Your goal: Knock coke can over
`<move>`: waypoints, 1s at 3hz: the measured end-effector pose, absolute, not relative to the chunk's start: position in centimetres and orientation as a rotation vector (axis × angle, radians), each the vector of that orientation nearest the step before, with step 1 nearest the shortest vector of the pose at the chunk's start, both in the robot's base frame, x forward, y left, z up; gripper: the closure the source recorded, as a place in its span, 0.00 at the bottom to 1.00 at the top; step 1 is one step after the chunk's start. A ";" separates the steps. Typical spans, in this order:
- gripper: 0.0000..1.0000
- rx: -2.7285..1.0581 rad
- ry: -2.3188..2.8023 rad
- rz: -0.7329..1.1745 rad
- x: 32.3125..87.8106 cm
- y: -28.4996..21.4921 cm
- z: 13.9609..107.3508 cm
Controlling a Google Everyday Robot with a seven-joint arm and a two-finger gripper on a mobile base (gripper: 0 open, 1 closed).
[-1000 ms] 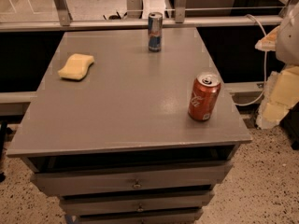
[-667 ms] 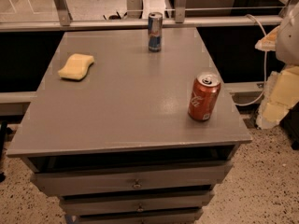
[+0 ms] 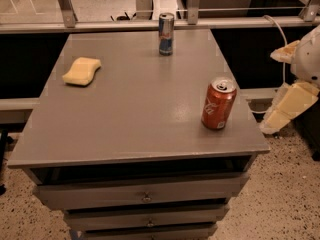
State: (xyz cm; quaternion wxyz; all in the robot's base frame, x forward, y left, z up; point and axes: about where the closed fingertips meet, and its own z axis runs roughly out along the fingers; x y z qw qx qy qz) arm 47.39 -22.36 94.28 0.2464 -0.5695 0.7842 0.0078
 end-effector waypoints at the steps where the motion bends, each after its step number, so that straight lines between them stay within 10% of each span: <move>1: 0.00 -1.432 2.060 0.190 49.4 -21.3 92.0; 3: 0.00 -1.265 1.911 0.539 49.8 -17.2 88.5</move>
Offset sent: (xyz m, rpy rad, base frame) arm 0.0317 0.0448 -0.0593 0.6194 0.0068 -0.0013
